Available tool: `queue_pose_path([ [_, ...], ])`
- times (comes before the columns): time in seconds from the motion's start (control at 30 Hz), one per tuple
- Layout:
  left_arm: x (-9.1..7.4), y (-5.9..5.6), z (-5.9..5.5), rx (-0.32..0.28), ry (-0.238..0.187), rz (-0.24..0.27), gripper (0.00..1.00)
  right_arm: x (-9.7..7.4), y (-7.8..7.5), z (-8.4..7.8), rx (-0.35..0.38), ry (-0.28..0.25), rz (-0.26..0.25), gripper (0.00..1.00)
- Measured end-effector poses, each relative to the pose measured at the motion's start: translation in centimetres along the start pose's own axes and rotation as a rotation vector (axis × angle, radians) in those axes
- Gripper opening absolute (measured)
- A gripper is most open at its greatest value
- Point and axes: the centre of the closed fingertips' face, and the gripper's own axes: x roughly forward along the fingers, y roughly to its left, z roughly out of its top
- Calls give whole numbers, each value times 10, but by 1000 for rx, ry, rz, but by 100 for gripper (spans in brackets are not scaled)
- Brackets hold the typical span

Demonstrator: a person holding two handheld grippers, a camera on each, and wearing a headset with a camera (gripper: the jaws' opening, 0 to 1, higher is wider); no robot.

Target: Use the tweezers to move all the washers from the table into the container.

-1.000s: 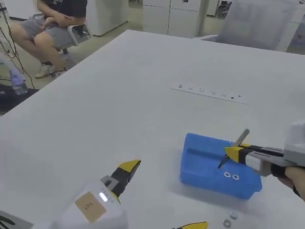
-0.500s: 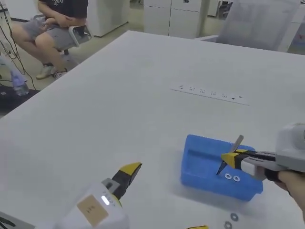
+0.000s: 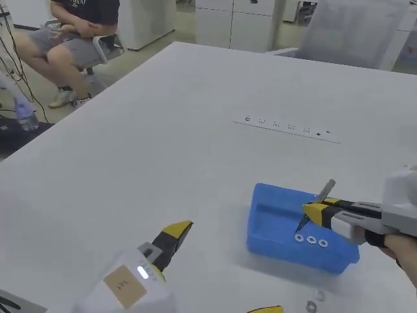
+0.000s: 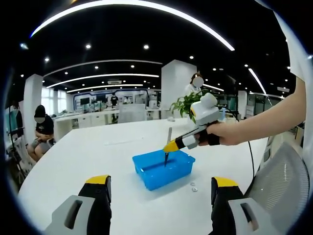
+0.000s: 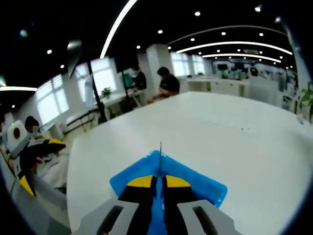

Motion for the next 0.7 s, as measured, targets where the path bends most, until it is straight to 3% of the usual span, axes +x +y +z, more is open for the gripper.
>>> queue_pose_path([
  [0.17,0,-1,0,1,3,-5,85,-20,16,17,7,-68,11,4],
  [0.4,0,-2,-1,4,4,-11,85,-45,33,21,35,-117,22,4],
  [0.63,0,-4,-1,4,6,-17,84,-62,44,11,88,-140,32,4],
  [0.7,0,-4,-2,4,7,-20,84,-65,45,2,100,-132,16,4],
])
